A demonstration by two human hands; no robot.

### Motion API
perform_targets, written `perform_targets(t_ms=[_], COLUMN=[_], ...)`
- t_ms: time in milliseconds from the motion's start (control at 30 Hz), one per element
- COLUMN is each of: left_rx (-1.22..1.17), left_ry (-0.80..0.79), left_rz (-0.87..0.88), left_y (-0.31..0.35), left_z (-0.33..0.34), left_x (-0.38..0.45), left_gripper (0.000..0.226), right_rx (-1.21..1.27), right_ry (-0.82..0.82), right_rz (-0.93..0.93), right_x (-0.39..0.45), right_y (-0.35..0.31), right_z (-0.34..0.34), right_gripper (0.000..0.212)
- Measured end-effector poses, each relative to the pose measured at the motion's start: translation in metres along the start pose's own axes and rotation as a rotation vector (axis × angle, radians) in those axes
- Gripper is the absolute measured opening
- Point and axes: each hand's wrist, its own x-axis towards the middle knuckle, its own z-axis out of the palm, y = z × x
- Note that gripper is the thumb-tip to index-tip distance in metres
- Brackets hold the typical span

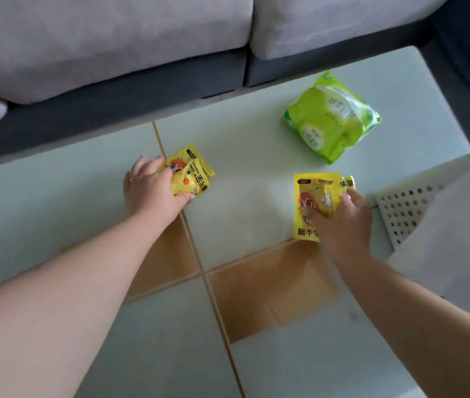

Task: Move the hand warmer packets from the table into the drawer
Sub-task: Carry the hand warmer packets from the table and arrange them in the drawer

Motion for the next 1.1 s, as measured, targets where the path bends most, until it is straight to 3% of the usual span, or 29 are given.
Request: perform_targets(t_ms=[133, 300, 567, 933, 1100], left_rx=[0.032, -0.033, -0.007, 0.11, 0.06], left_ry=[-0.103, -0.013, -0.043, -0.009, -0.084], left_rz=[-0.011, 0.009, 0.059, 0.066, 0.081], left_y=[0.0, 0.012, 0.017, 0.02, 0.016], left_z=[0.0, -0.005, -0.007, -0.002, 0.0], left_x=[0.01, 0.0, 0.0, -0.004, -0.002], left_gripper=[0.07, 0.054, 0.051, 0.04, 0.045], right_rx=[-0.018, -0.019, 0.02, 0.011, 0.044], right_ry=[-0.051, -0.051, -0.102, -0.119, -0.124], right_rz=[0.125, 0.195, 0.102, 0.105, 0.088], right_x=[0.009, 0.007, -0.009, -0.025, -0.029], right_y=[0.007, 0.006, -0.002, -0.01, -0.016], right_z=[-0.001, 0.002, 0.004, 0.012, 0.016], right_gripper=[0.047, 0.049, 0.033, 0.034, 0.033])
